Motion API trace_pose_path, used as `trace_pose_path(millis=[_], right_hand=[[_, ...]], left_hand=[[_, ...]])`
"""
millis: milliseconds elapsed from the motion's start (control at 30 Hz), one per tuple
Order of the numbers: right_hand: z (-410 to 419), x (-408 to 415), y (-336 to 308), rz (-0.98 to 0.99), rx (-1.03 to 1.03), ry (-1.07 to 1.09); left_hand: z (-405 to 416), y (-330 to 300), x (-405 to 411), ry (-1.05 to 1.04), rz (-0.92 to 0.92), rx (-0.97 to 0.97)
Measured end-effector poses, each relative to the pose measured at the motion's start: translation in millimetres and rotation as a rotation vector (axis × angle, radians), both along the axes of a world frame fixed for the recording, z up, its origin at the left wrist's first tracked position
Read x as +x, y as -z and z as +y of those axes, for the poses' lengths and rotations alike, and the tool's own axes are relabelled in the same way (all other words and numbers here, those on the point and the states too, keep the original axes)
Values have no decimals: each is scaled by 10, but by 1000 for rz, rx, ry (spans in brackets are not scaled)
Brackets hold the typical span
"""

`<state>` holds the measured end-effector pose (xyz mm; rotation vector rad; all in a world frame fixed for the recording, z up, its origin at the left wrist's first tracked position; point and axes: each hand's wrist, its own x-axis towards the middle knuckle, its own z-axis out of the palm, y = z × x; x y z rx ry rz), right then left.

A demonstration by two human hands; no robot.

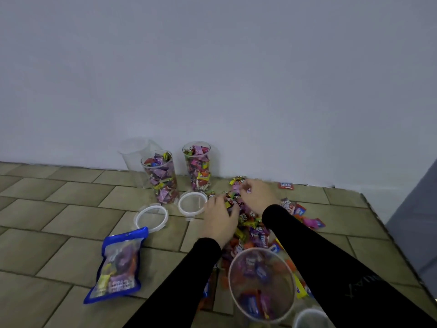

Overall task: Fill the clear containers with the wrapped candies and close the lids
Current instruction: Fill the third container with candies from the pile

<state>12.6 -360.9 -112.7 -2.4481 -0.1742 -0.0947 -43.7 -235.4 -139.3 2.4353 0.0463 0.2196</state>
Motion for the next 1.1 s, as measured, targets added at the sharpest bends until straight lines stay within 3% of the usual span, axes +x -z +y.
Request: trace_pose_path(millis=[100, 267, 433, 667, 800, 967, 1100], right_hand=[[25, 324, 132, -73, -129, -21], [50, 726, 345, -128, -300, -158], [48, 913, 542, -160, -519, -348], [-14, 995, 644, -136, -469, -331], [-57, 940, 599, -256, -467, -305], [16, 981, 589, -142, -557, -483], [55, 965, 657, -105, -451, -394]], left_hand=[[-94, 98, 253, -89, 28, 257], [-158, 326, 606, -105, -8, 454], [-175, 470, 744, 8, 100, 389], [-22, 452, 766, 85, 26, 218], [25, 478, 759, 62, -91, 269], [-24, 440, 720, 27, 85, 237], [20, 441, 730, 54, 71, 262]])
